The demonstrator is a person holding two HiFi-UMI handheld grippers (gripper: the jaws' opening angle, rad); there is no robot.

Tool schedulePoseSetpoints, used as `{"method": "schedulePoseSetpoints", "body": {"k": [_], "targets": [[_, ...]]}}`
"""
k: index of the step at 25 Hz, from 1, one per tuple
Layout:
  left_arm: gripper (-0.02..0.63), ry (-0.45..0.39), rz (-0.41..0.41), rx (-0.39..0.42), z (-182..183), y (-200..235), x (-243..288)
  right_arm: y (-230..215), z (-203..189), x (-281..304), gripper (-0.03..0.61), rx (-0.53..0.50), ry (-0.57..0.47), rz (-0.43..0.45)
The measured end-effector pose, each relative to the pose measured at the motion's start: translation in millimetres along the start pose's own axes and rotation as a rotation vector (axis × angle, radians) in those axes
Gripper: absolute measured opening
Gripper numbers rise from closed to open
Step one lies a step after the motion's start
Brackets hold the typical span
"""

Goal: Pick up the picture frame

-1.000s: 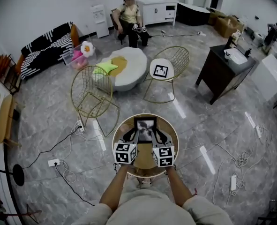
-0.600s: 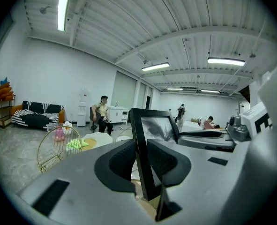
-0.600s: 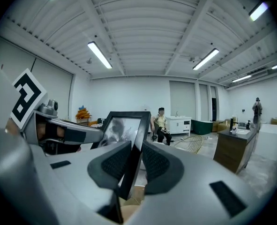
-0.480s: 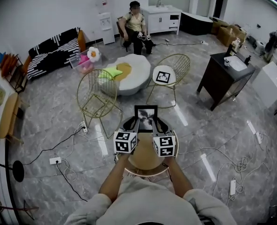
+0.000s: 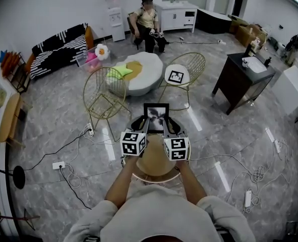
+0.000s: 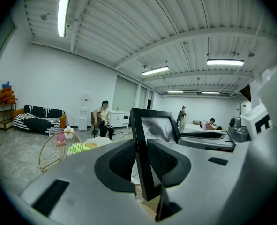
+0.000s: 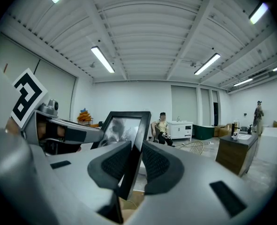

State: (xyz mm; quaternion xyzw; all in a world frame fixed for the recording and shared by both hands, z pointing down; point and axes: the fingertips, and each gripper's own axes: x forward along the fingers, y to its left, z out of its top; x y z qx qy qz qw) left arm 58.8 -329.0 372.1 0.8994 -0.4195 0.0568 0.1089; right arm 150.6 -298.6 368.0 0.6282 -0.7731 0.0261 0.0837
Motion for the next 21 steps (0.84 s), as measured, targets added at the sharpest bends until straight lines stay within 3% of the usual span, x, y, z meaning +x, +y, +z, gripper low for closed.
{"method": "schedulePoseSetpoints", "body": {"k": [21], "targets": [[0.077, 0.001, -0.006, 0.007, 5.1, 3.1, 5.5, -1.5, 4.3, 4.1, 0.075, -0.008, -0.001, -0.006]]}}
